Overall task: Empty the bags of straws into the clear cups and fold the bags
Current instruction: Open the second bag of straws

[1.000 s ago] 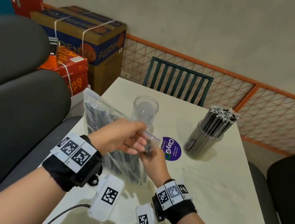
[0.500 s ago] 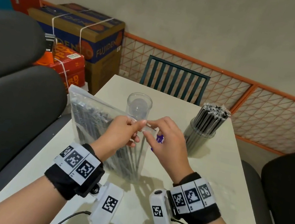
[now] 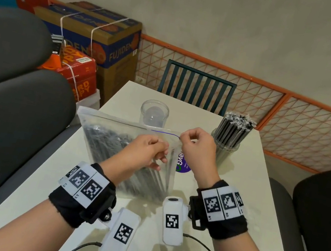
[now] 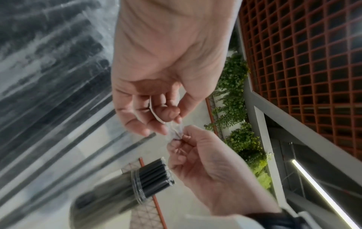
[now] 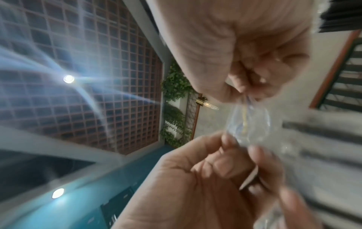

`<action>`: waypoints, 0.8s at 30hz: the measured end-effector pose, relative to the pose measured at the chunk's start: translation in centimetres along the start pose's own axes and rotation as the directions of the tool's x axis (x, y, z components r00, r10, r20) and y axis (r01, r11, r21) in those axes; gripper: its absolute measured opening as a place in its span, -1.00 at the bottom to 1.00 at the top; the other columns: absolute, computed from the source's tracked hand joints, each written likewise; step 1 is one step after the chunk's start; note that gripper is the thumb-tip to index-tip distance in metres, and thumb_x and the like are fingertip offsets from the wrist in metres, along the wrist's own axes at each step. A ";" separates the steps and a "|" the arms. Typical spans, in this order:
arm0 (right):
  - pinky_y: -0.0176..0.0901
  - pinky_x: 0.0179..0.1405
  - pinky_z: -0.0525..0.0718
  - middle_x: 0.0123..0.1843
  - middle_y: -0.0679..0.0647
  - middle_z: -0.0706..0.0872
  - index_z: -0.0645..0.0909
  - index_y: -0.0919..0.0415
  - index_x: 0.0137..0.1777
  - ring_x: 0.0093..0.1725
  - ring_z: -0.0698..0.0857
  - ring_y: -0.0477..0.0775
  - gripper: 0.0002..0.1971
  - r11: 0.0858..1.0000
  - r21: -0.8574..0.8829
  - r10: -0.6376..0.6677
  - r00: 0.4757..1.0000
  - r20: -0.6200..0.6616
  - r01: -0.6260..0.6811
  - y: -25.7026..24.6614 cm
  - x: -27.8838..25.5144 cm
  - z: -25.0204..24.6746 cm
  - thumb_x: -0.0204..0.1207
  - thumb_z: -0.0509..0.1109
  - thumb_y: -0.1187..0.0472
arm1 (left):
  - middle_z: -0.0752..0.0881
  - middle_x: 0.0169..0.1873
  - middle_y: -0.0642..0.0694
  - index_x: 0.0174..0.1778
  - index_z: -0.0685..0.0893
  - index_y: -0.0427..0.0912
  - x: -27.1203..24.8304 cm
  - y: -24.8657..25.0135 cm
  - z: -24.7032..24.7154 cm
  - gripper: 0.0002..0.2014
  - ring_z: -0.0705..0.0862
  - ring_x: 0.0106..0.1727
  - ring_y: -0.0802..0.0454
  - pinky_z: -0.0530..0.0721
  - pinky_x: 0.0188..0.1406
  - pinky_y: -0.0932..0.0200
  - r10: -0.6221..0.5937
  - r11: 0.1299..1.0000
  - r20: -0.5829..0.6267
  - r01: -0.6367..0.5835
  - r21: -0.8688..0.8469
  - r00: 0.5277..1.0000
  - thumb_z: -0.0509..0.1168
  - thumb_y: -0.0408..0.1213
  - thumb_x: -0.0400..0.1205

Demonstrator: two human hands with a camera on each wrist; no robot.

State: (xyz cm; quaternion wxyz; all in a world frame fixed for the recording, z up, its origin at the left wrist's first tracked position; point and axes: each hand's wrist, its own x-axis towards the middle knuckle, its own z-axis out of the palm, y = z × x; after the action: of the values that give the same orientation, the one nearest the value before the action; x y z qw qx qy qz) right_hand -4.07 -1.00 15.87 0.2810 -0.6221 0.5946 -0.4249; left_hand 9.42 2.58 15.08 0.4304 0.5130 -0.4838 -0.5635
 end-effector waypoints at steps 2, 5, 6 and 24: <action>-0.30 -0.20 0.49 -0.09 0.00 0.68 0.63 0.22 -0.05 -0.12 0.60 -0.02 -0.91 0.990 -0.115 -0.065 0.991 0.114 0.078 -0.3 0.0 0.0 0.54 0.31 0.27 | 0.49 -0.56 -0.01 -0.41 0.55 -0.15 0.0 -0.1 -0.4 -0.72 0.64 -0.37 0.12 0.64 -0.32 0.16 -0.008 0.999 0.000 0.008 0.054 1.000 0.19 -0.35 0.65; -0.20 0.00 0.58 -0.02 0.01 0.70 0.65 0.17 0.00 -0.03 0.64 -0.02 -0.90 0.969 -0.146 -0.163 0.959 0.233 0.201 -0.7 -0.3 0.3 0.53 0.37 0.22 | 0.57 -0.55 0.02 -0.41 0.61 -0.14 -0.1 -0.2 -0.6 -0.75 0.67 -0.34 0.09 0.63 -0.30 0.12 -0.043 0.993 0.025 0.040 0.112 0.999 0.22 -0.32 0.61; -0.19 -0.02 0.59 -0.09 0.01 0.72 0.67 0.18 -0.05 -0.07 0.65 -0.01 -0.92 0.971 -0.125 -0.168 0.955 0.244 0.203 -0.9 -0.3 0.4 0.54 0.37 0.21 | 0.58 -0.55 0.01 -0.40 0.62 -0.15 -0.1 -0.2 -0.5 -0.76 0.68 -0.34 0.07 0.63 -0.32 0.12 -0.066 0.993 0.024 0.063 0.102 0.998 0.23 -0.29 0.60; 0.36 0.46 0.19 0.28 -0.04 0.62 0.56 -0.04 0.29 0.34 0.47 0.09 -0.73 0.837 -0.482 -0.152 0.956 0.251 0.260 -1.7 -0.1 2.6 0.64 0.19 0.10 | 0.57 -0.50 -0.07 -0.36 0.63 -0.20 0.3 0.0 -1.1 -0.70 0.61 -0.48 0.14 0.62 -0.42 0.25 0.027 0.998 -0.222 -0.015 0.056 0.975 0.17 -0.26 0.67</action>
State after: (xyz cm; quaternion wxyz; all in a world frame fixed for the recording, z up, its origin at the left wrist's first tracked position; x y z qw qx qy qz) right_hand -0.98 -1.08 16.04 0.1178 -0.7746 0.5832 -0.2144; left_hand 10.44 2.23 15.01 0.4739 0.5793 -0.4530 -0.4843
